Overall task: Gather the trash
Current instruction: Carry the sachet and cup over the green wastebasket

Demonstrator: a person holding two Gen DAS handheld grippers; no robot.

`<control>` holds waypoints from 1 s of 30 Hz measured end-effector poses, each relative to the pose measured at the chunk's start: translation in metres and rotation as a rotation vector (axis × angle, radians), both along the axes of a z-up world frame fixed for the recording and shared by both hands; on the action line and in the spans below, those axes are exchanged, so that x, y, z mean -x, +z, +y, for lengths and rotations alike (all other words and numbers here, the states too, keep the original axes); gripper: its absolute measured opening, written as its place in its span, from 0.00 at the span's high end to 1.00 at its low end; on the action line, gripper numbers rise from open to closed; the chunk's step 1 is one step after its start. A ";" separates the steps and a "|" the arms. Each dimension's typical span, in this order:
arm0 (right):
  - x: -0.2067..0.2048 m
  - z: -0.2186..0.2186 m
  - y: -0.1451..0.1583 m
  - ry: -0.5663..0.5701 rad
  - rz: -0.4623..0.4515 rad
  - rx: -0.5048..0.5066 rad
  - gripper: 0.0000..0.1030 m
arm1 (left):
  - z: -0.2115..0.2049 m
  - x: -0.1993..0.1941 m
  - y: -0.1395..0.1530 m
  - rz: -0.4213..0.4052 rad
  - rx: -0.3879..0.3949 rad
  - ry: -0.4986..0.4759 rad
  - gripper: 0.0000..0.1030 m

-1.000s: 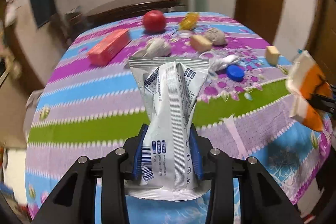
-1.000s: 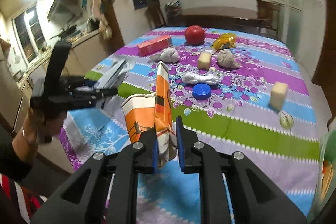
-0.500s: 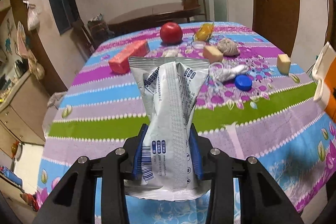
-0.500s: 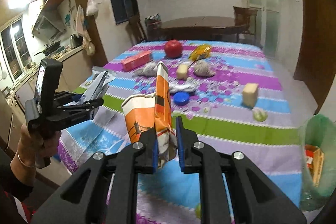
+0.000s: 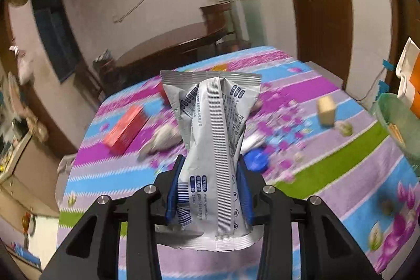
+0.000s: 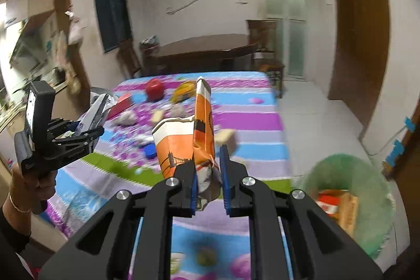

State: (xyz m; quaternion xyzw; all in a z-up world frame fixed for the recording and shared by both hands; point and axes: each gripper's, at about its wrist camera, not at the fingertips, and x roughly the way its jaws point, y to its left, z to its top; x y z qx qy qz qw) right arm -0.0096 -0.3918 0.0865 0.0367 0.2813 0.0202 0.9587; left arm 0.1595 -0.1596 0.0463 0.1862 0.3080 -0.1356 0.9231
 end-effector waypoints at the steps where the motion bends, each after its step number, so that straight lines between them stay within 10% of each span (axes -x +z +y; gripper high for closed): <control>1: 0.002 -0.009 0.002 -0.018 -0.002 0.004 0.87 | -0.017 -0.002 0.004 -0.006 -0.005 -0.023 0.62; 30: 0.051 -0.207 -0.005 -0.440 0.114 -0.084 0.87 | -0.342 0.021 -0.014 0.044 -0.071 -0.445 0.62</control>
